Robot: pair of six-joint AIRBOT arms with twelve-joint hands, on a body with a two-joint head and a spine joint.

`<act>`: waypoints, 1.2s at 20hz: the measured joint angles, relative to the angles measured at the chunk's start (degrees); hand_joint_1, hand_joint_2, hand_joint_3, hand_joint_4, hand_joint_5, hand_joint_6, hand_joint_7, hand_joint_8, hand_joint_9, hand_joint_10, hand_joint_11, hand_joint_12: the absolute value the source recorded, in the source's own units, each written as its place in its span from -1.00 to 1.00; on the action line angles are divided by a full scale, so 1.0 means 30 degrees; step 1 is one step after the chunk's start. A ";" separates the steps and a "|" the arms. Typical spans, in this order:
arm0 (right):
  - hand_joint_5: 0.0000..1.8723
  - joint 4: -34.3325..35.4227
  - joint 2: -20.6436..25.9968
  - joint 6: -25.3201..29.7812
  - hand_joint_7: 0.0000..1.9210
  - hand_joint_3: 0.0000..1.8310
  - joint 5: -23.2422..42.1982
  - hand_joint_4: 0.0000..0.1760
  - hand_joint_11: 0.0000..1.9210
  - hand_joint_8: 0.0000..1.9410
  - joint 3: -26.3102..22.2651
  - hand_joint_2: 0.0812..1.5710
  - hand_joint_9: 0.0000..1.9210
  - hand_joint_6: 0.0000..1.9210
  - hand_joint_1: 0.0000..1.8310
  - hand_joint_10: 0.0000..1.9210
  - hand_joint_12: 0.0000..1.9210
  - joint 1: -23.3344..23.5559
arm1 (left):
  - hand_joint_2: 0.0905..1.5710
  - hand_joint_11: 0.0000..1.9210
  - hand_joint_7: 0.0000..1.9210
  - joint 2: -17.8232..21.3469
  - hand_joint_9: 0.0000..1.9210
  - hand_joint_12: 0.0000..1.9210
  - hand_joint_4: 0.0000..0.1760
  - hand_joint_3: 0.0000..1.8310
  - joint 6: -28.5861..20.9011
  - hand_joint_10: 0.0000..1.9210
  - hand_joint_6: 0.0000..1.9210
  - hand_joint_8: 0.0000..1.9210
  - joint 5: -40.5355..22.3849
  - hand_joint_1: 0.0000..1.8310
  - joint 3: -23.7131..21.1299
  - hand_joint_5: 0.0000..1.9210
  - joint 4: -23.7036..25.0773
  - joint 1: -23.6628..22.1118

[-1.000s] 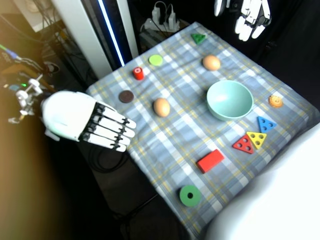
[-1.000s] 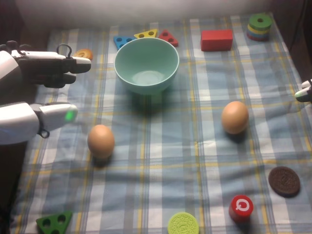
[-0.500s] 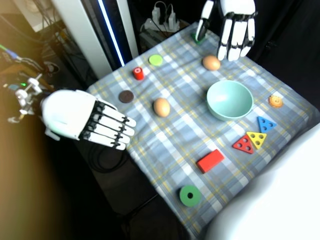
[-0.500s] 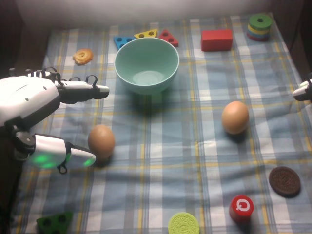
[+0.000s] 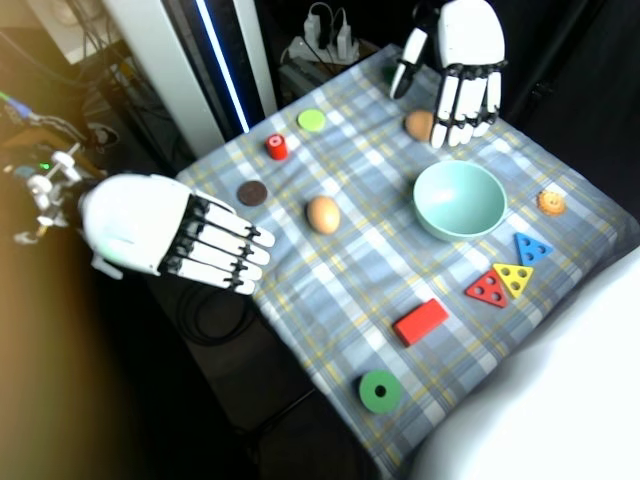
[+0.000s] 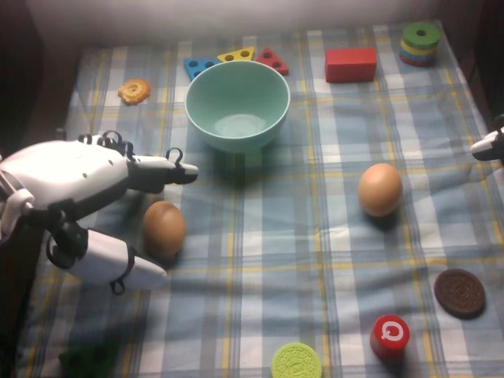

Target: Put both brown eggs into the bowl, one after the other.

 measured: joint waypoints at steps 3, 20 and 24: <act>-0.20 0.0015 0.0000 0.0007 -0.11 -1.00 -0.0015 -1.00 -0.47 -1.00 0.0000 0.70 -0.18 -1.00 -0.20 -1.00 -0.43 0.0000 | 0.14 -0.98 -0.39 -0.0240 -0.42 0.01 1.00 -1.00 0.0248 -0.99 -0.99 -1.00 0.0488 -0.06 0.0124 -0.65 -0.0117 -0.0007; -0.39 0.0073 0.0000 0.0066 -0.01 -1.00 0.0022 -0.06 -0.50 -0.99 0.0000 0.70 -0.11 0.65 -0.09 -0.99 -0.27 -0.0007 | 0.25 -0.96 -0.11 -0.0503 -0.23 0.16 -0.39 -0.99 0.0226 -0.75 -1.00 -0.85 0.0197 0.01 0.0641 -0.21 -0.1224 -0.0248; -0.37 0.0073 0.0000 0.0124 0.00 -1.00 0.0022 -0.63 -0.44 -1.00 0.0000 0.69 -0.06 0.62 -0.04 -0.99 -0.22 -0.0015 | 0.39 -0.60 0.01 -0.0517 -0.02 0.46 -1.00 -1.00 0.0328 0.00 0.02 0.10 -0.0160 0.37 0.0809 -0.01 -0.1989 -0.0240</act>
